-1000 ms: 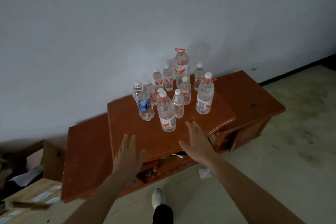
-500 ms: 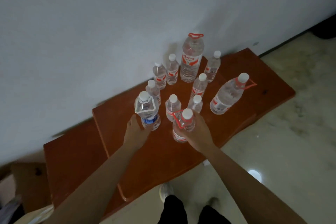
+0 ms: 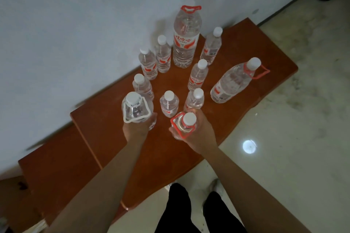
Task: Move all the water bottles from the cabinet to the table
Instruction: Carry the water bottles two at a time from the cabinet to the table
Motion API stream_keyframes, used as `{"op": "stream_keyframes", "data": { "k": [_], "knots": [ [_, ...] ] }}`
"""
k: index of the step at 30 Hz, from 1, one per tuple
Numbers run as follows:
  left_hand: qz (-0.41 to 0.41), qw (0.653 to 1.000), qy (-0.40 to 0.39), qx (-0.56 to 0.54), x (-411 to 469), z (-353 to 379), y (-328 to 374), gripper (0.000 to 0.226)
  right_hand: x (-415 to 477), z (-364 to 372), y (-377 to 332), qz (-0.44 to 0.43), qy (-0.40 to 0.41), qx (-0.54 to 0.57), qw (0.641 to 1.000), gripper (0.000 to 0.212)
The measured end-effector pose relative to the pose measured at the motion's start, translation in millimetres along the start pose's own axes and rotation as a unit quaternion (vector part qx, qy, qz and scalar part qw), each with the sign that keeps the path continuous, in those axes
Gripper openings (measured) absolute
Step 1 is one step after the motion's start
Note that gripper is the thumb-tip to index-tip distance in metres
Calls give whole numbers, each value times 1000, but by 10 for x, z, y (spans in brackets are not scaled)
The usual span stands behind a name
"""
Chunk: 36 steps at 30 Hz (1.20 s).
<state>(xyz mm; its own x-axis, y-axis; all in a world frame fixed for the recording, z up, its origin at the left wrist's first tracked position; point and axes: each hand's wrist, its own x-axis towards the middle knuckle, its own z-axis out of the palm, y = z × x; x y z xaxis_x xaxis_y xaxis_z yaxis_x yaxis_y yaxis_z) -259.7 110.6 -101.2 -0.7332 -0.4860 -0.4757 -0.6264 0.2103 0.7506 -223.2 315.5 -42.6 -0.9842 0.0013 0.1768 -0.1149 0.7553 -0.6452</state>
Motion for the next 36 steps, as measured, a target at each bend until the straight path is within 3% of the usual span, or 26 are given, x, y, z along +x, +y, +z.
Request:
{"op": "stream_keyframes", "data": {
  "k": [5,15,23,26,28,31,36],
  "knots": [
    [21,997,-12,68,118,-82,6,99,16,30,37,-3,29,-35,999,63],
    [-20,1000,21,-4,-252,-282,-170,76,-63,-65,34,24,21,20,999,63],
    [-45,999,5,18,-801,-393,-448,68,-320,-300,179,194,-27,89,977,50],
    [-102,993,42,-51,-1075,-448,-520,66,-477,-422,235,245,-45,96,964,49],
    [-144,979,70,-122,-1304,-482,-579,76,-552,-515,225,224,-52,94,969,50],
    [-172,957,117,-203,-1651,-499,-570,72,-574,-707,176,154,-52,86,983,54],
    [-125,938,175,-271,-2233,-534,-416,81,-590,-1105,24,17,-25,127,991,57]
  ]
}}
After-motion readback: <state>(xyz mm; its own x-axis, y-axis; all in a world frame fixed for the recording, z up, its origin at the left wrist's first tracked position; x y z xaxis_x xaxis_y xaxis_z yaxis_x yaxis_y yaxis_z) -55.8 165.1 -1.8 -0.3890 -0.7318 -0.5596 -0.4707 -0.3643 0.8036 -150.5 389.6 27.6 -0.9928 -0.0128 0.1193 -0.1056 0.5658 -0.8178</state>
